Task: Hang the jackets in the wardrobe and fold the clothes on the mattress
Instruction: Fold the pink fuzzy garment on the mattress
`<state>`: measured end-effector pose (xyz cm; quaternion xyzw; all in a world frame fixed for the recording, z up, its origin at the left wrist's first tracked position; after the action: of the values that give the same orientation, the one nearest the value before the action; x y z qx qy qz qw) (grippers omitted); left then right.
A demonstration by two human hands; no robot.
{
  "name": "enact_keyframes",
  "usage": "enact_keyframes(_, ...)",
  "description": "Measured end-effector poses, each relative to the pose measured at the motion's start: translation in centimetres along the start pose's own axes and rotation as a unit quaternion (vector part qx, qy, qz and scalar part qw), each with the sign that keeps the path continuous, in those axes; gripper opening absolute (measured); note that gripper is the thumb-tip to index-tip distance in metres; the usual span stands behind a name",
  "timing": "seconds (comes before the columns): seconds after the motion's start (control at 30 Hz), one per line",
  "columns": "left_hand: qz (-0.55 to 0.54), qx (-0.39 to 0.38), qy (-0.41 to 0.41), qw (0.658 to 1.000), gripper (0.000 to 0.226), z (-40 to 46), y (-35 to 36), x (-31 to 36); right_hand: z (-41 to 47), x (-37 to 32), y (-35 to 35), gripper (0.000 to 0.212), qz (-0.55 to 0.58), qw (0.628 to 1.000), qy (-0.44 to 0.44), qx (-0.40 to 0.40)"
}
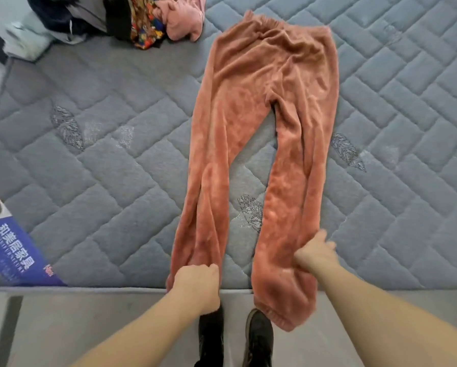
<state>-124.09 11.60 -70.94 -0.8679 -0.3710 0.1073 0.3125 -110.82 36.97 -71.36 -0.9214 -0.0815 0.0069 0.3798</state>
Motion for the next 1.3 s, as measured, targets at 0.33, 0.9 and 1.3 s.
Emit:
enact_keyframes(0.33,-0.334,-0.023,-0.153,0.93,0.042,5.7,-0.8,-9.4,2.6,-16.2,0.7,0.064,-0.128,0.955,-0.257,0.077)
enact_keyframes(0.9,-0.589,0.023,-0.001,0.808,0.049,-3.0,-10.5,-5.9,-0.3,-21.5,2.8,0.02,0.176,0.924,-0.195,-0.277)
enact_keyframes(1.3,-0.037,-0.215,0.069,0.973,0.048,2.0,-3.2,23.5,11.8,-9.9,-8.6,0.074,0.317,0.915,-0.191,-0.16)
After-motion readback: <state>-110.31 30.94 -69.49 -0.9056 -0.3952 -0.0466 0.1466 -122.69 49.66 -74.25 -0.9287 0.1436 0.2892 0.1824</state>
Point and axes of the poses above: each hand's wrist, its own z-axis towards the middle knuckle, its own y-axis out of the palm, x = y × z, the point moved 9 cm from there along z, towards the middle knuckle, and after that the axes turned 4 degrees about -y, right-handed, at the moved point
